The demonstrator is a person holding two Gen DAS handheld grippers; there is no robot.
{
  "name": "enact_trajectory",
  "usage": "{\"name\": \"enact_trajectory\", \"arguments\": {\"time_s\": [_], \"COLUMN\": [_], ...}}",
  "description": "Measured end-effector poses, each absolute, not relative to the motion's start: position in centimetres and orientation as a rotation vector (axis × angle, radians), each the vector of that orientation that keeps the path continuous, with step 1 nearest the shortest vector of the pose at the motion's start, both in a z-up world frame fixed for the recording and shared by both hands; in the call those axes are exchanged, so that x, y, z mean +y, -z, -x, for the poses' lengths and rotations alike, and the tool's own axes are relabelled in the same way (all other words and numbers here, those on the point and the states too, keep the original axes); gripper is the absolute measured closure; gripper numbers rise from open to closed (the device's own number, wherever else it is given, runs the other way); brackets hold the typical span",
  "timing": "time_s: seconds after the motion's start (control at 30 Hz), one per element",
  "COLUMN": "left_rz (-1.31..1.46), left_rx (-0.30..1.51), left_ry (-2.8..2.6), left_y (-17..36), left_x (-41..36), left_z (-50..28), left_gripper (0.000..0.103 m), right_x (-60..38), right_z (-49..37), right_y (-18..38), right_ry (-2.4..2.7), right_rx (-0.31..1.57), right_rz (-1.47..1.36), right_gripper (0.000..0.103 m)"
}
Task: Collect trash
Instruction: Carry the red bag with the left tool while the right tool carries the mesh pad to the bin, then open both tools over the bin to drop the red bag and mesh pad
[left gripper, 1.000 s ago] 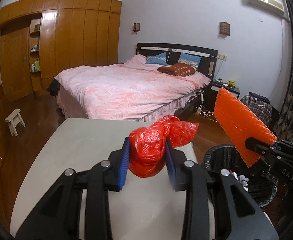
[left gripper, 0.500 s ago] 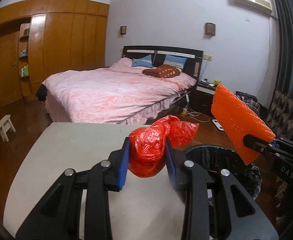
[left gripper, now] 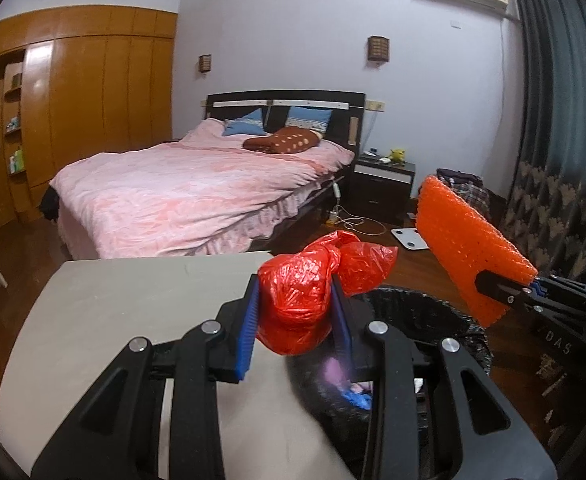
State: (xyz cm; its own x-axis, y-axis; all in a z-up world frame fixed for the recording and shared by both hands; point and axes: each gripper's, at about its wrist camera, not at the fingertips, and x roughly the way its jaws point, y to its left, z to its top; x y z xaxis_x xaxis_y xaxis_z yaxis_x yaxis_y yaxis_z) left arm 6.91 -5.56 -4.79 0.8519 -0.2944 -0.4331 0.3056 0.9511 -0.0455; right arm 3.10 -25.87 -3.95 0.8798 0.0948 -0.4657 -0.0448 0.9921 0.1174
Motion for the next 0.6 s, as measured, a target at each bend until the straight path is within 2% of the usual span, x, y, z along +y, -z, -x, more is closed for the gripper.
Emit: {"name": "enact_trajectory", "arguments": {"time_s": [0.6], "left_rz": [-0.091], "left_rx": [0.492], "left_ry": [0.438], "left_y": [7.0], "left_x": [-11.7], "left_z": [-8.5], "left_gripper": [0.071], "right_x": [-31.2], "right_z": [-3.0], "right_y": [6.3], "right_ry": [0.039], "right_rx": [0.54], "right_rz": [-0.125], "right_gripper": [0.091]}}
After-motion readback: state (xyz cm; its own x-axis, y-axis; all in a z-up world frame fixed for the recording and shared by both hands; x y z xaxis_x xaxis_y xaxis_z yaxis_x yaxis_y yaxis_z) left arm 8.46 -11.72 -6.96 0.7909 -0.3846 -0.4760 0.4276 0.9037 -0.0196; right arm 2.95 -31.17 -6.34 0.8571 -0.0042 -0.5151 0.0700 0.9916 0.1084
